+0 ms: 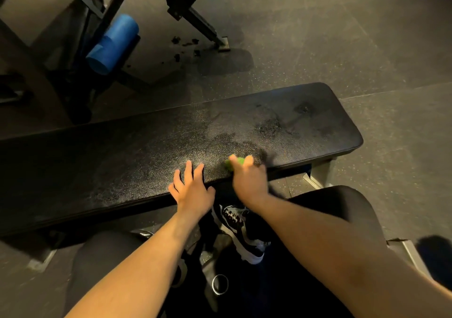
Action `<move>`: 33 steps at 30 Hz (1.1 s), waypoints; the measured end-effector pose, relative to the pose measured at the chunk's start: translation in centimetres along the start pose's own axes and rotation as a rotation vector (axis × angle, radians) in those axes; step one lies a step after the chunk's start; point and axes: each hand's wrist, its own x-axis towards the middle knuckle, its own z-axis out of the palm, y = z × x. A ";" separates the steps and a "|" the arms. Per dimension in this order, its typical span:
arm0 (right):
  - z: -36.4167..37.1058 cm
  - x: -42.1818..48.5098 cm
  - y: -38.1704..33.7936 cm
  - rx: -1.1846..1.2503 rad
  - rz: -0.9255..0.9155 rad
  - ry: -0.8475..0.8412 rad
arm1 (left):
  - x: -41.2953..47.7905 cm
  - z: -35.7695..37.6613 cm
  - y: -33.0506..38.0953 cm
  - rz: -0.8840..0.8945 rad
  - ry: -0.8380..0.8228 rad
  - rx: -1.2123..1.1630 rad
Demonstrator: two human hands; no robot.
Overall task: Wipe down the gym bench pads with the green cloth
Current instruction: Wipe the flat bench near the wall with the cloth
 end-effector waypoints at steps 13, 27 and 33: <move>0.9 -2.4 2.6 -0.056 0.144 -0.006 | -0.3 -0.6 -0.5 0.052 -0.065 0.000; 2.6 -1.9 -6.7 0.729 0.606 -0.043 | -0.4 -0.6 -1.6 0.133 -0.045 -0.004; 3.2 -3.0 -6.6 0.653 0.292 -0.130 | -0.9 -1.1 -2.5 0.181 -0.032 -0.003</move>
